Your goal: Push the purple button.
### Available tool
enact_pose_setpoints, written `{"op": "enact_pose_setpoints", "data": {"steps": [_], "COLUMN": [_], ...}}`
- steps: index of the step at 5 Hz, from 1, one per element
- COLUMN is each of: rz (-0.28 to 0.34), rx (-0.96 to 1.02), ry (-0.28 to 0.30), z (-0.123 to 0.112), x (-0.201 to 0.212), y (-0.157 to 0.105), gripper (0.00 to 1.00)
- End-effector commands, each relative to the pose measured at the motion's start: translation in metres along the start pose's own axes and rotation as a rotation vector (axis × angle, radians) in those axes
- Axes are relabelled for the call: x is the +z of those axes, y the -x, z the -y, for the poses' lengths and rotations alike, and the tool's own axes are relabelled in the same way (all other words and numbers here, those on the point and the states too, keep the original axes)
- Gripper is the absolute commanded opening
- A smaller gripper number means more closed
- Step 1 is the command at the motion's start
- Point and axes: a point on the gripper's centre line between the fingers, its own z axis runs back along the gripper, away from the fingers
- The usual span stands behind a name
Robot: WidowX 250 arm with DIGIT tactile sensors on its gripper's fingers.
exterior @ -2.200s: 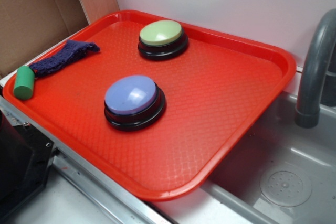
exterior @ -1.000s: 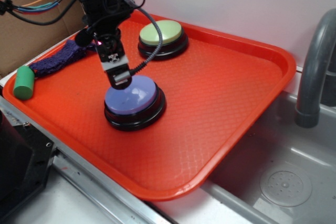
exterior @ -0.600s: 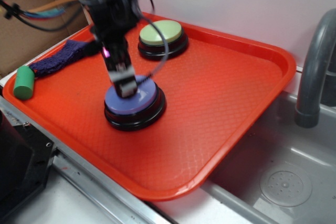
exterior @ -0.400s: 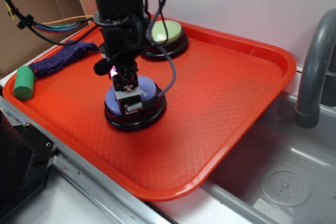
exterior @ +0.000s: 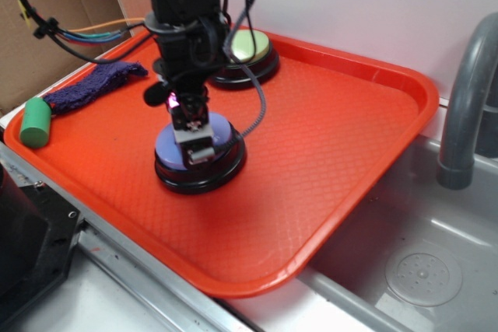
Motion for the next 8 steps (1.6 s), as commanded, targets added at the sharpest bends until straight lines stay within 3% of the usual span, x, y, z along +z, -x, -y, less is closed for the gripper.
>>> {"op": "enact_pose_setpoints", "data": {"steps": [1,4,5,7,8], "rz": [0.116,0.084,0.117,0.121,0.14], "rx": [0.046,0.095,0.175,0.272,0.307], "ry": [-0.012,-0.005,0.0,0.016,-0.019], "z": [-0.021,-0.021,-0.027,-0.03,-0.034], "x": [0.066,0.063,0.07,0.088,0.1], "y": [0.011,0.019,0.028,0.037,0.042], "gripper": [1.0,1.0,1.0,1.0,1.0]}}
